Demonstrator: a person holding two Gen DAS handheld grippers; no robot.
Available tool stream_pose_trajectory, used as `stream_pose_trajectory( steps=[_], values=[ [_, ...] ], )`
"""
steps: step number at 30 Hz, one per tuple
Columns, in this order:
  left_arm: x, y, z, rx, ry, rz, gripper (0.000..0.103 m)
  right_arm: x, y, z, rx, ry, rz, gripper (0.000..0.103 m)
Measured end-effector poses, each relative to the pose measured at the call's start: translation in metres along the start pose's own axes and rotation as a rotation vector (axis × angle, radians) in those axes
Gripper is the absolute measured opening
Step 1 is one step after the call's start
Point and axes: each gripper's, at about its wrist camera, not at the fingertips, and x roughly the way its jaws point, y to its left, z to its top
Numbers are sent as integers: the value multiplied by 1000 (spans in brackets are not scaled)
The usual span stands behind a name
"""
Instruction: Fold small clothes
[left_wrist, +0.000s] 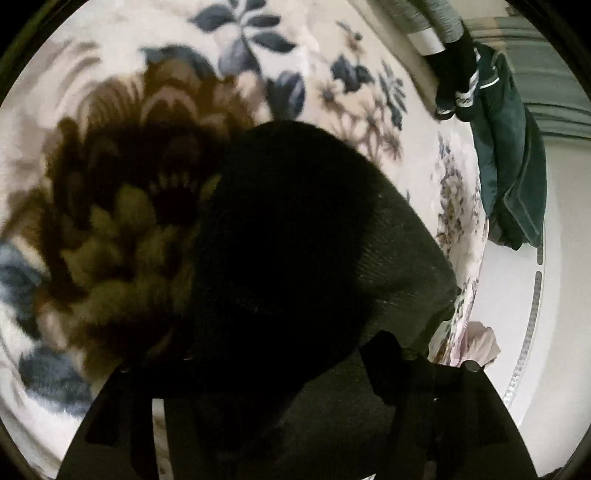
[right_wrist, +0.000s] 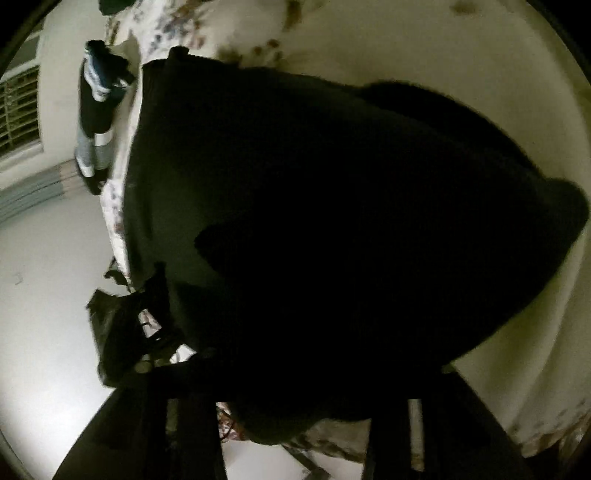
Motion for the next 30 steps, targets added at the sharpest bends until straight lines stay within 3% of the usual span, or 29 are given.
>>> stream_pose_trajectory(
  steps=[3, 5, 9, 13, 16, 18, 20, 24, 28, 29, 30],
  values=[
    [-18, -10, -14, -2, -69, 11, 58, -12, -3, 3, -39, 78, -68, 57],
    [-38, -12, -29, -4, -124, 33, 58, -32, -9, 4, -42, 120, -85, 57],
    [-75, 0, -58, 9, -221, 189, 68, -81, -14, 7, -35, 133, -125, 57],
    [-61, 59, -89, -21, -156, 393, 69, -117, 7, 17, -64, 100, -166, 57],
    [-38, 85, -94, -32, -124, 429, 70, -107, 76, 46, -153, 51, -190, 57],
    [-30, 83, -92, -12, -148, 423, 94, -99, 101, 69, -242, 7, -215, 57],
    [-18, 78, -87, -15, -140, 448, 103, -85, 124, 92, -335, -45, -226, 57],
    [-2, 70, -78, -46, -131, 550, 103, -53, 154, 132, -464, -118, -311, 57],
    [4, 66, -74, -56, -138, 566, 103, -25, 163, 146, -513, -96, -335, 56],
    [3, 65, -73, -53, -129, 567, 103, -25, 162, 145, -520, -100, -320, 53],
    [0, 63, -72, -55, -124, 570, 103, -25, 159, 143, -526, -114, -313, 31]
  ],
)
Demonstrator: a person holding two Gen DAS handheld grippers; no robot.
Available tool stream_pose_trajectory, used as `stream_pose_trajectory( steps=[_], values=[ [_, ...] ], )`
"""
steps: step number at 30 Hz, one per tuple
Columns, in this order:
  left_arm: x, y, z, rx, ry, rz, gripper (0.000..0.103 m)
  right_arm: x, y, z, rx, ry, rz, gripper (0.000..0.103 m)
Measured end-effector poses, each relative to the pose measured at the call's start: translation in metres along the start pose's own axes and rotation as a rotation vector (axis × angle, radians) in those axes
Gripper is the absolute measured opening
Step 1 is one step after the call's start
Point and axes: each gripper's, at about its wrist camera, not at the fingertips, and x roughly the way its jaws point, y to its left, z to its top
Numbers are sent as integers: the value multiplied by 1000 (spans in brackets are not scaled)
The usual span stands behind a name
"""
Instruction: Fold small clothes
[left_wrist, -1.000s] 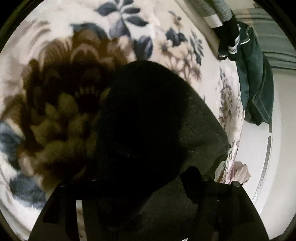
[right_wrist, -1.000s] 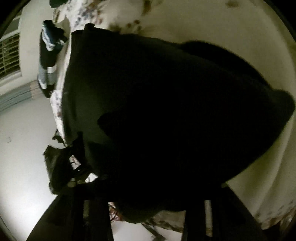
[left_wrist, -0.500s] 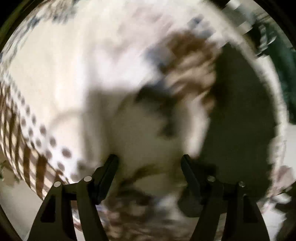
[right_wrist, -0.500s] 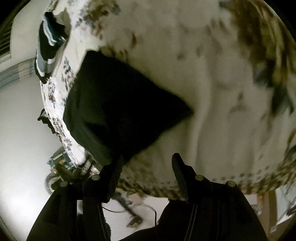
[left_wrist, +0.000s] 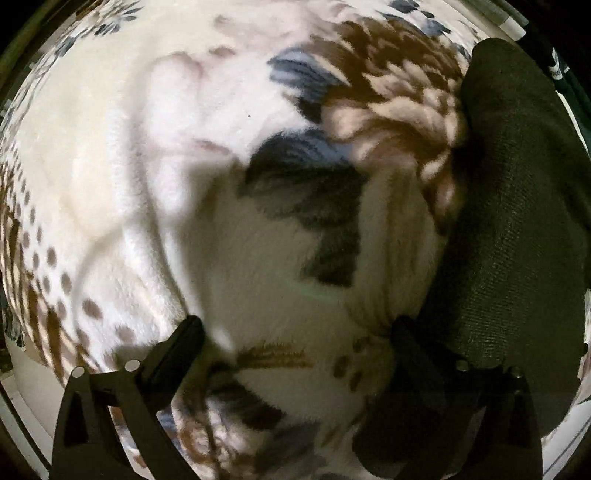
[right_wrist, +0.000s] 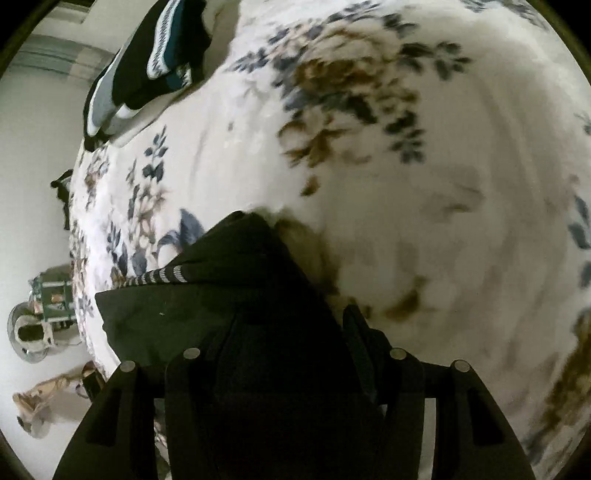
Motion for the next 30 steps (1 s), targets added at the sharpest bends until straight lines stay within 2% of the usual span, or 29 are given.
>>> stream_pose_trajectory(
  steps=[1, 3, 6, 9, 13, 16, 18, 19, 20, 23, 27, 30],
  values=[
    [-4, -2, 2, 0, 0, 2, 103, -2, 2, -2, -6, -21, -18, 13],
    [-21, -3, 2, 3, -31, -6, 103, -12, 4, -6, -15, -68, -30, 7],
    [-58, -6, 6, 22, -135, -42, 103, -33, 9, -9, -13, -132, -26, 5],
    [-75, -14, 24, 36, -182, -86, 103, -55, 16, -3, -33, -193, -33, 4],
    [-71, -35, 76, 20, -201, -201, 103, -58, 21, 18, -29, -213, -48, 4],
    [-44, -59, 116, 22, -161, -288, 103, -38, 21, 37, -16, -174, -78, 4],
    [-32, -68, 130, 18, -137, -316, 101, -20, 19, 47, -7, -151, -79, 4],
    [-26, -72, 139, 11, -133, -338, 98, -10, 16, 51, 4, -109, -75, 4],
    [-27, -80, 142, 8, -143, -346, 87, -4, 13, 54, 28, -76, -61, 4],
    [-36, -88, 139, 45, -177, -372, 20, 5, 3, 59, 86, -12, 13, 5],
    [-44, -98, 129, 116, -215, -284, 20, 5, 2, 56, 74, 1, 34, 6],
    [-43, -103, 128, 134, -223, -257, 20, 8, -2, 53, 96, 19, 44, 11]
  ],
)
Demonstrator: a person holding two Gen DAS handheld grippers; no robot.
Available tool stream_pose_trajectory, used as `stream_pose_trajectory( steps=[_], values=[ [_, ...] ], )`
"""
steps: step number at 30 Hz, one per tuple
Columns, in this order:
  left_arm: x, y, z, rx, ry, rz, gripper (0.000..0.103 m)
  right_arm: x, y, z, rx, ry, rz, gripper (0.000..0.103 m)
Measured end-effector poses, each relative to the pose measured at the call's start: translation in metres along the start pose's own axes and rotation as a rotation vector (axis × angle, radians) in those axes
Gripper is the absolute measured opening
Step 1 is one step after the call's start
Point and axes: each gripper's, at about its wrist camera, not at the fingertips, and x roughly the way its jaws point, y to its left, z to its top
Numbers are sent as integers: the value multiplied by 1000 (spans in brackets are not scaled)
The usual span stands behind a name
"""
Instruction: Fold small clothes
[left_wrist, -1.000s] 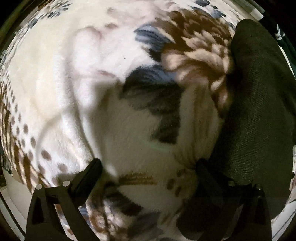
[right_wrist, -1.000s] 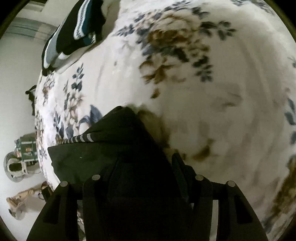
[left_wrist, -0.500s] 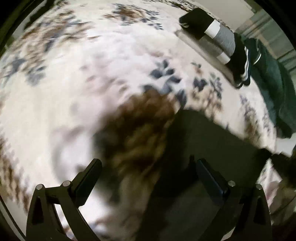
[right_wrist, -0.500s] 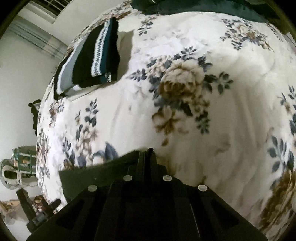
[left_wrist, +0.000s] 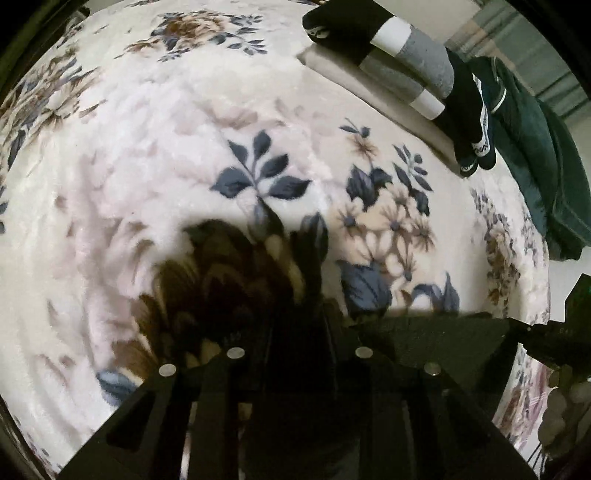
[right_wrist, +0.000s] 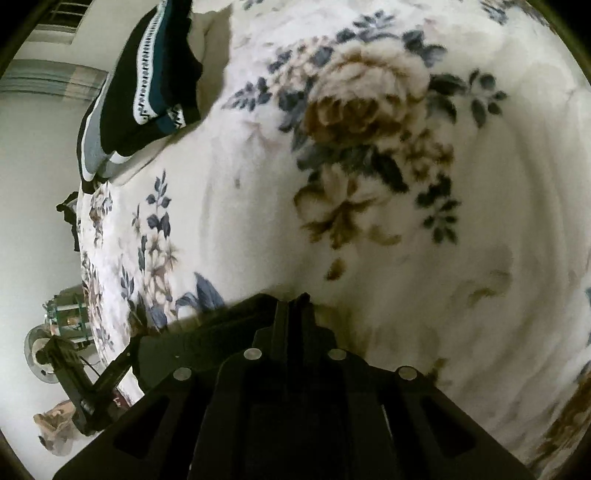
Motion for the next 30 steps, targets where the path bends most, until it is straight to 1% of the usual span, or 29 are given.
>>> stream_pose_trajectory(
  steps=[2, 3, 4, 5, 7, 11, 12, 21, 23, 24, 26, 27, 28, 29, 30],
  values=[
    [2, -4, 1, 6, -2, 12, 20, 2, -3, -2, 17, 9, 12, 23],
    [4, -5, 1, 10, -2, 17, 20, 2, -5, -3, 26, 10, 23, 38],
    [4, -5, 1, 16, -2, 21, 21, 2, -7, -4, 36, 6, 40, 52],
    [3, -4, 0, 22, 1, 24, 21, 2, -8, -6, 42, 4, 55, 54],
    [6, -4, 2, 27, 14, 27, 22, 6, -7, -9, 38, 15, 60, 54],
    [11, -5, 4, 27, 40, 24, 27, 13, -2, -15, 20, 31, 54, 54],
    [12, -5, 4, 28, 44, 26, 29, 14, -1, -16, 15, 29, 49, 54],
    [14, -5, 3, 16, 58, 16, 32, 18, 4, -14, 10, 25, 32, 54],
    [15, -4, 3, 12, 68, 13, 34, 18, 5, -15, 9, 22, 31, 54],
    [15, -2, 4, 8, 75, 8, 35, 18, 6, -14, 9, 20, 29, 54],
    [14, 4, 5, -23, 86, -25, 37, 17, 7, -15, 3, 8, 22, 54],
    [12, 10, 5, -46, 92, -49, 40, 15, 8, -15, -6, -6, 10, 53],
    [10, 13, 5, -60, 94, -62, 41, 12, 10, -16, -16, -32, 1, 43],
    [6, 18, 4, -76, 92, -77, 44, 6, 13, -18, -35, -77, -29, 31],
    [3, 21, 3, -85, 85, -82, 49, 2, 15, -19, -51, -102, -56, 12]
  ],
)
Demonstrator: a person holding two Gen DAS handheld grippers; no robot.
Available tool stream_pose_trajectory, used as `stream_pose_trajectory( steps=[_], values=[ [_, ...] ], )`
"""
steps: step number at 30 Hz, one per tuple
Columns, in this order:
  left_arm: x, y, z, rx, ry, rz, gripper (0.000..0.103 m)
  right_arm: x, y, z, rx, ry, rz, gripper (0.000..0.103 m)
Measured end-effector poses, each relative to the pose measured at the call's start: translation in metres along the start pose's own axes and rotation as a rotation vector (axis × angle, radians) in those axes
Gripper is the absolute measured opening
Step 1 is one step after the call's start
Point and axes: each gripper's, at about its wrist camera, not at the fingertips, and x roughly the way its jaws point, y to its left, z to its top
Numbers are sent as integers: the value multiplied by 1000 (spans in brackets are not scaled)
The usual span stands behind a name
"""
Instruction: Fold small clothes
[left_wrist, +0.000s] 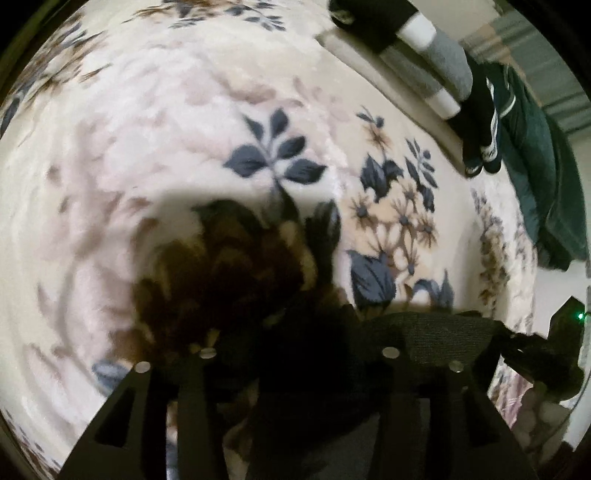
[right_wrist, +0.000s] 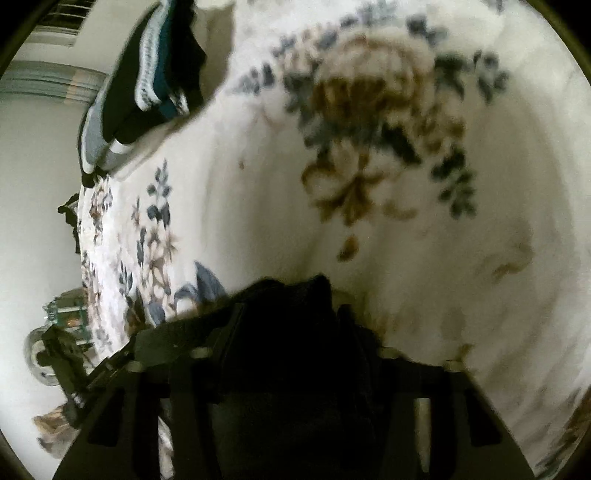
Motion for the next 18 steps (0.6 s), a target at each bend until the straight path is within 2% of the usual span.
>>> stream_pose_trajectory(
  steps=[2, 5, 9, 10, 11, 16, 18],
  values=[
    [-9, 5, -3, -11, -14, -8, 54, -11, 4, 0, -21, -63, -25, 4],
    [-12, 9, -7, -10, -9, -30, 57, -28, 8, 4, -37, -127, -43, 4],
    [-2, 13, -4, -40, -7, -87, 55, -26, 8, 10, -39, -119, -51, 4],
    [-1, 13, -3, -50, -30, -96, 46, -24, 8, 11, -39, -111, -55, 4],
    [-1, 12, -1, -51, -50, -124, 13, -24, 7, 12, -34, -106, -56, 4],
    [-10, 2, 4, -13, -101, -123, 8, -38, 3, 7, -21, -128, -42, 4],
    [-11, 3, 8, -20, -116, -125, 7, -44, 1, 8, -24, -154, -65, 3]
  ],
)
